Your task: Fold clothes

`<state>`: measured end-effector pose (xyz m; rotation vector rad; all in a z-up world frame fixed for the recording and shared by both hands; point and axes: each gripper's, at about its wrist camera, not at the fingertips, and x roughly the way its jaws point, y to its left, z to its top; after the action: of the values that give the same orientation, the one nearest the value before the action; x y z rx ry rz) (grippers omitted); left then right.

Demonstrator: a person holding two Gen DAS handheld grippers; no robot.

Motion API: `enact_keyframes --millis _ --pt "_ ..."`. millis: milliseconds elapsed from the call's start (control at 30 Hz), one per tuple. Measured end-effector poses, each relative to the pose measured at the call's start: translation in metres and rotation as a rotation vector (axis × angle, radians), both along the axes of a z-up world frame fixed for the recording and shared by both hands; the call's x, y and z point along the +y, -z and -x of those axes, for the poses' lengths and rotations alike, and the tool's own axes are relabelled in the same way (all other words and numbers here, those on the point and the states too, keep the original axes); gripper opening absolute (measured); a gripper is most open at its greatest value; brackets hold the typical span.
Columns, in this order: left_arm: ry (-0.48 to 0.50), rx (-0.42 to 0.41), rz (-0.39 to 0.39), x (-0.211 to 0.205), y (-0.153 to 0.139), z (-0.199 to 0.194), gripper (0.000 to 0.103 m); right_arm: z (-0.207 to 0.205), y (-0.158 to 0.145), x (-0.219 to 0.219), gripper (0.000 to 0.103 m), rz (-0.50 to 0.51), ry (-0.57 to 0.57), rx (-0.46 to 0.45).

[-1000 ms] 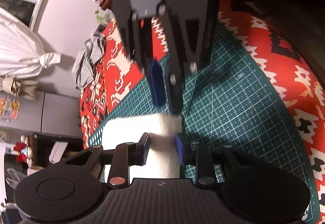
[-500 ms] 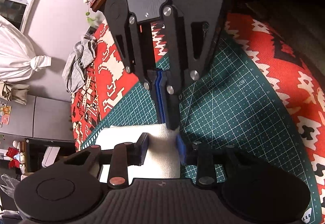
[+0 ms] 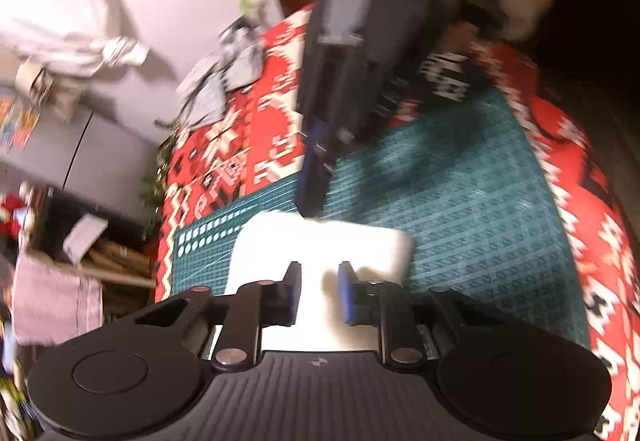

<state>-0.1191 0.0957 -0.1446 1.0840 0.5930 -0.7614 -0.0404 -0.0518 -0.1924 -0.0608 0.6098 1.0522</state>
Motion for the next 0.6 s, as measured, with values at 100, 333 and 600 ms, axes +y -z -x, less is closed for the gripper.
enact_keyframes --millis 100,333,600 --pt "-0.060 0.033 0.028 0.003 0.004 -0.017 0.013 -0.008 0.003 0.011 0.003 0.014 -0.039 0.017" --pt "-0.102 0.079 0.087 0.008 0.010 -0.043 0.013 -0.034 0.010 0.015 0.003 0.037 0.001 0.027" --pt "-0.240 0.206 0.257 0.026 -0.007 -0.076 0.009 -0.052 0.003 0.011 0.001 0.036 0.039 0.025"
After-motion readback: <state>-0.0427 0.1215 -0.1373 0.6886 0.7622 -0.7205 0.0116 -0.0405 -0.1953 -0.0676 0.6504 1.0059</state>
